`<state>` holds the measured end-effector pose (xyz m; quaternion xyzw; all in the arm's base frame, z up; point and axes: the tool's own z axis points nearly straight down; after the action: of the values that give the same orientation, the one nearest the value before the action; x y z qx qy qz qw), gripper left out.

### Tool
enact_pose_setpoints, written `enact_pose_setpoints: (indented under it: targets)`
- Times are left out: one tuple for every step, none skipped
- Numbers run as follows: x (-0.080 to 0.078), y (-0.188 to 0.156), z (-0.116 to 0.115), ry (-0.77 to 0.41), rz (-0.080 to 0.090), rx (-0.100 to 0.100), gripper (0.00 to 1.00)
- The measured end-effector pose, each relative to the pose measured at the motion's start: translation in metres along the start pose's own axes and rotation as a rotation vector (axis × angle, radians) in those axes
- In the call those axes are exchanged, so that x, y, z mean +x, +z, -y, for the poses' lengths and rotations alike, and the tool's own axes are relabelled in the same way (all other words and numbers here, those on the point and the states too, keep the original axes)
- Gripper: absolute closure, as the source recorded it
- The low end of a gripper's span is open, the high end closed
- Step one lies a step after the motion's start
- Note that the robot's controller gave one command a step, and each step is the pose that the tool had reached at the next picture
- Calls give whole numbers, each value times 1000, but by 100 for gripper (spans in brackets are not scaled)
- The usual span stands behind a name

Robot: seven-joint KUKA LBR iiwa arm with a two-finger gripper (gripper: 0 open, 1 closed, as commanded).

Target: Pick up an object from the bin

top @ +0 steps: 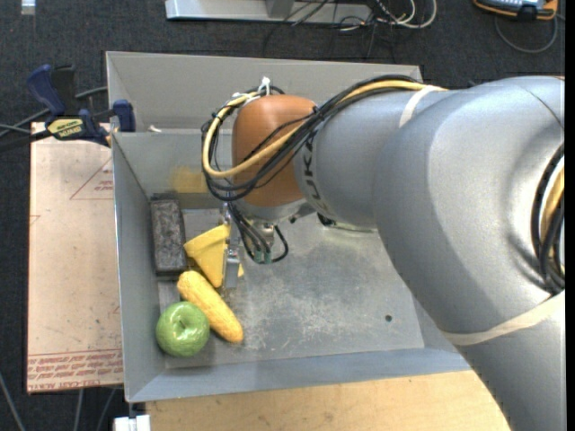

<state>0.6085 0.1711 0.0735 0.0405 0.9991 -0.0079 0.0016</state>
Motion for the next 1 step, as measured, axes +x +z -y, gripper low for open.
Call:
enact_pose_setpoints:
  targets:
    - [0,0,0,1,0,0,100]
